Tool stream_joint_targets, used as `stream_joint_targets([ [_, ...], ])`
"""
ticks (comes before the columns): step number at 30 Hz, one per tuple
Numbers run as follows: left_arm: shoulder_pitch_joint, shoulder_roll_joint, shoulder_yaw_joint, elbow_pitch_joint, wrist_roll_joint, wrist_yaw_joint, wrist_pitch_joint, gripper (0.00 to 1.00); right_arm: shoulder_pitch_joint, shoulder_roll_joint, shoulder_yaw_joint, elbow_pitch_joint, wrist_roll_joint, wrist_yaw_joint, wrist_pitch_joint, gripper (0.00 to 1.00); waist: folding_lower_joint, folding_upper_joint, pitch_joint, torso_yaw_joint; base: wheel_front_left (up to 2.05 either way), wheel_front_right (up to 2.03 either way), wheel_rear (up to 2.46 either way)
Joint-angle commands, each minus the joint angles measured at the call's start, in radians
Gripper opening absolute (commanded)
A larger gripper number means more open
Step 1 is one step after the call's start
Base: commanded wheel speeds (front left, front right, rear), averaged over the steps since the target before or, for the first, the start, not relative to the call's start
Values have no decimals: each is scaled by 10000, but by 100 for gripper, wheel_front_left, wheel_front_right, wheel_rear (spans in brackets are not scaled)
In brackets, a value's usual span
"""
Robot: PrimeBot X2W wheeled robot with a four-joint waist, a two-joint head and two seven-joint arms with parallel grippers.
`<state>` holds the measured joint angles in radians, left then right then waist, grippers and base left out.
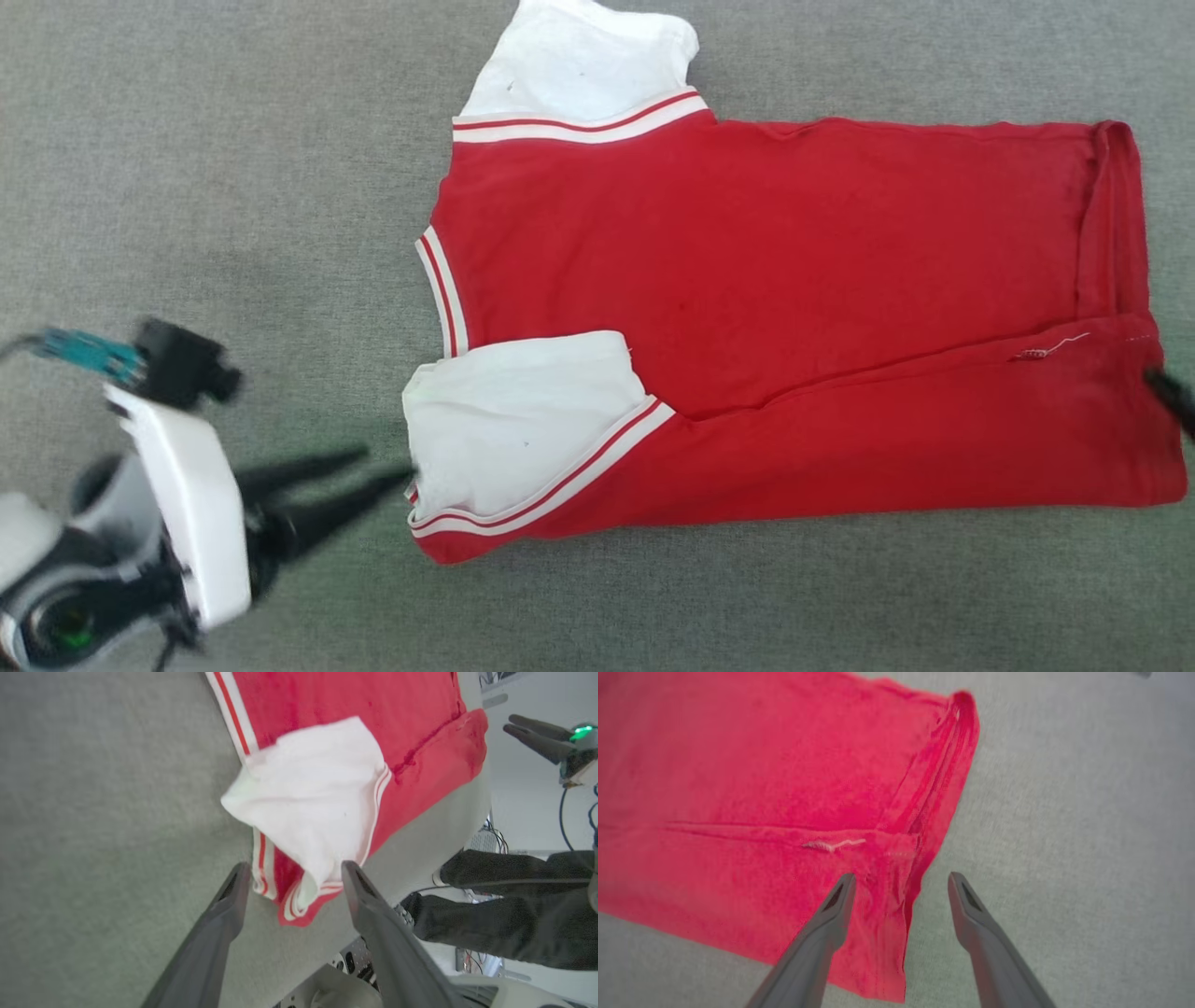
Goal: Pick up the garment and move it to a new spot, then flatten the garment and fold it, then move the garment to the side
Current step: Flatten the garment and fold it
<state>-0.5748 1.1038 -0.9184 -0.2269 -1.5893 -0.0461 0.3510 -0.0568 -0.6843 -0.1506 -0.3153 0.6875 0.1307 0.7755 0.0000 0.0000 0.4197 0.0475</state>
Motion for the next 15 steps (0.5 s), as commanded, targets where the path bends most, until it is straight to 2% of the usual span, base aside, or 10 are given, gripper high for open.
stream_joint_targets([
  [1, -132, -53, 130, 103, 151, 89, -191, 100, -165, 148, -80, -62, -119, 0, -224, 100, 0, 0, -20, -24, 0, 0, 0],
  [4, -477, -205, 587, 633, 735, 255, -1132, 100, -387, 721, -195, -191, -563, 0, -1246, 100, 0, 0, -42, -166, 0, 0, 0],
  [8, -1110, -763, 1089, 1826, 1198, 499, -2071, 100, -857, 1564, 126, -106, -1150, 0, -2586, 100, 0, 0, -9, -518, 0, 0, 0],
  [15, -3311, -2234, 1532, 4777, 2753, 889, -3159, 100, -1909, 3258, 619, 456, -1843, 0, -4839, 100, 0, 0, 282, -1618, 0, 0, 0],
])
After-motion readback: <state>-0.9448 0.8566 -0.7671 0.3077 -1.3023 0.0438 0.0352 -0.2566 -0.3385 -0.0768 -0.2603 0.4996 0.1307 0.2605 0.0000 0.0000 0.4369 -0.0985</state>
